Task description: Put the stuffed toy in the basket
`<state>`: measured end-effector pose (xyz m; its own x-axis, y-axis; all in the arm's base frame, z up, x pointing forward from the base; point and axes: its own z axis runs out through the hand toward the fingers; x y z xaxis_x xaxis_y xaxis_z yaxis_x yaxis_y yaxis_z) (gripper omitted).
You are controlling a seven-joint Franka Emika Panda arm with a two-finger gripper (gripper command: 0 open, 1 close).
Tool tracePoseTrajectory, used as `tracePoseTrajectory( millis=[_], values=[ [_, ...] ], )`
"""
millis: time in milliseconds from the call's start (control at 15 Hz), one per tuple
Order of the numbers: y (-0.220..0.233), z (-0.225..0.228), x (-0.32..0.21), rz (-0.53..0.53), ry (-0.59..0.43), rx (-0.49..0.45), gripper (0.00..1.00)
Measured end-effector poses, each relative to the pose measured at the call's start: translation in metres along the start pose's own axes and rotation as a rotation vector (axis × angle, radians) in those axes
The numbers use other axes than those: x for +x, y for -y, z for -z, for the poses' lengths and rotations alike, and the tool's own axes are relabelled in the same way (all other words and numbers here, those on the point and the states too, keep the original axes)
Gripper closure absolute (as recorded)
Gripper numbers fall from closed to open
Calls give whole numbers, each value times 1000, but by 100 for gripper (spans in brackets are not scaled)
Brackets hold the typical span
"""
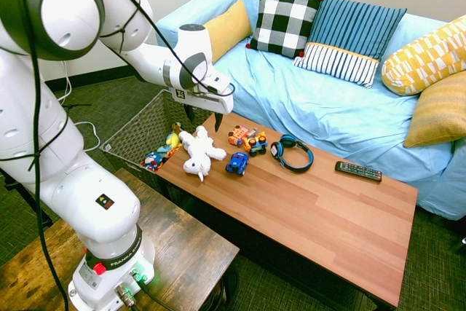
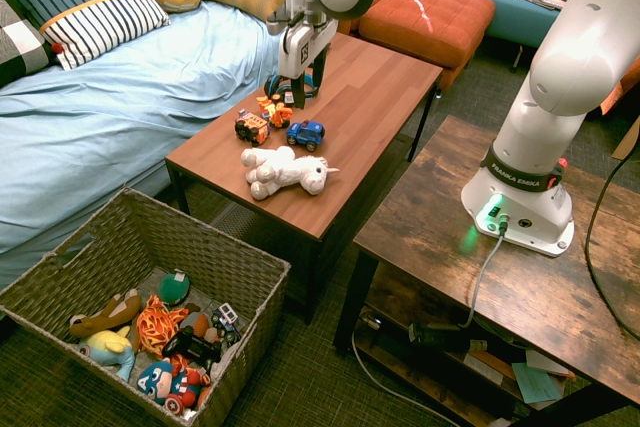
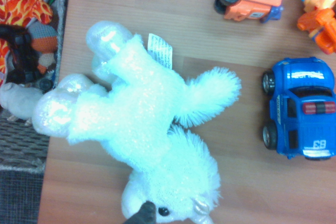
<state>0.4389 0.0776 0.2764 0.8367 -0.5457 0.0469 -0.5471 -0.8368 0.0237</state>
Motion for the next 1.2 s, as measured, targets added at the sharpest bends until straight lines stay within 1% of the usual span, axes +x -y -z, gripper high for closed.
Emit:
tracePoseTrajectory(
  millis=[133,400,600,867,1067,1200],
  values=[
    [8,-14,-3,23,-7,10,0],
    [34,-19,-24,83,-40,37,0],
    [44,-44,-42,106,-47,30,0],
    [43,-85,-64,160,-57,-29,0],
    [32,-101,-59,165,-66,-58,0],
    [28,-108,-55,168,-66,-58,0]
  ],
)
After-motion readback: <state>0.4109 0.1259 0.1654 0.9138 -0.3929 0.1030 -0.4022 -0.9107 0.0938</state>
